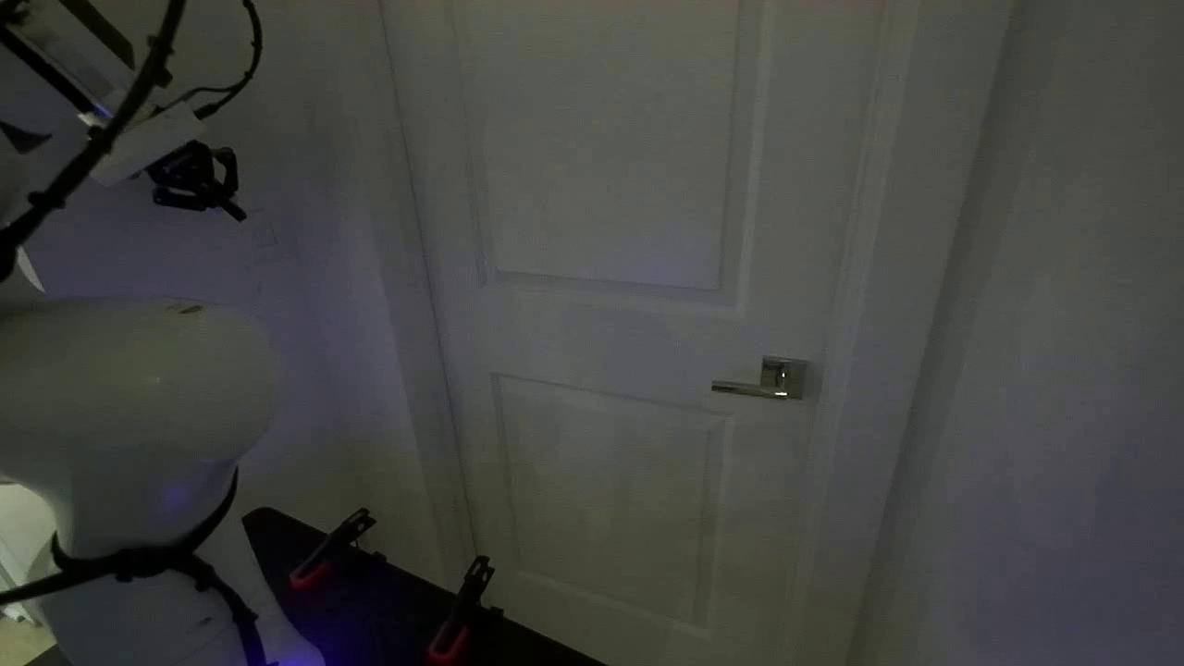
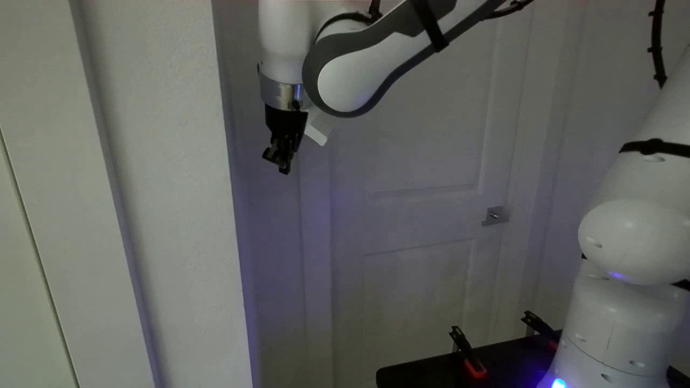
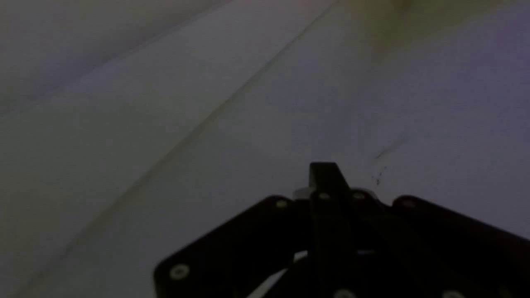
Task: Switch the light on then off again.
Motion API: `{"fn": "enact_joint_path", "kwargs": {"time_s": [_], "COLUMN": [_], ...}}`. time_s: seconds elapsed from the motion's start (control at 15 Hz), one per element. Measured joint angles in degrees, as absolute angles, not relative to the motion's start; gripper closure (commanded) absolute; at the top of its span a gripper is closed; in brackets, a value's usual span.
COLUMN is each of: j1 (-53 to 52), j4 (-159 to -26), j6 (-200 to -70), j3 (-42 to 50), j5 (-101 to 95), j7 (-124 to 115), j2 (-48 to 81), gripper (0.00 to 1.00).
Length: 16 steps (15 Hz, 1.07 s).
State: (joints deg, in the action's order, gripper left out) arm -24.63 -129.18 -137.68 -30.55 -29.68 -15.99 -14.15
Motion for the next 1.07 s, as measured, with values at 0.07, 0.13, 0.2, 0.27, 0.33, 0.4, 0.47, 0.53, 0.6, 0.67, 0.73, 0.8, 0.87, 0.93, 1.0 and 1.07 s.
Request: {"fn": "enact_joint_path", "kwargs": {"time_s": [0.07, 0.13, 0.2, 0.27, 0.33, 0.4, 0.47, 0.53, 0.6, 0.67, 0.73, 0.8, 0.87, 0.93, 1.0, 1.07], "j1": [-24.02, -23.4, -22.72, -21.97, -21.29, -20.66, -20.15, -19.67, -19.17, -18.72, -18.32, -17.99, -17.71, -17.48, -17.33, -17.2], "j4": [-129.81, -130.41, -130.84, -131.18, -131.36, -131.44, -131.44, -131.45, -131.44, -131.42, -131.33, -131.14, -130.96, -130.69, -130.25, -129.72], "j6": [-139.44, -141.04, -142.35, -143.54, -144.54, -145.5, -146.42, -147.43, -148.59, -149.79, -150.79, -151.61, -152.37, -152.94, -153.28, -153.55], "j3": [-30.93, -31.28, -31.66, -32.01, -32.31, -32.51, -32.55, -32.57, -32.56, -32.56, -32.56, -32.56, -32.56, -32.56, -32.56, -32.56], "j5": [-31.48, -33.32, -35.17, -36.93, -38.46, -39.92, -41.31, -42.7, -44.07, -45.5, -47.05, -48.66, -50.13, -51.67, -53.18, -54.68], "j7": [-17.8, -19.59, -21.22, -22.86, -24.21, -25.42, -26.67, -27.9, -29.17, -30.52, -31.99, -33.37, -34.58, -35.92, -37.14, -38.38], "j2": [-14.15, -14.14, -14.11, -14.05, -13.91, -13.71, -13.43, -13.12, -12.73, -12.25, -11.65, -10.91, -10.17, -9.35, -8.46, -7.54], "gripper": [1.0, 1.0, 1.0, 1.0, 1.0, 1.0, 1.0, 1.0, 1.0, 1.0, 1.0, 1.0, 1.0, 1.0, 1.0, 1.0]}}
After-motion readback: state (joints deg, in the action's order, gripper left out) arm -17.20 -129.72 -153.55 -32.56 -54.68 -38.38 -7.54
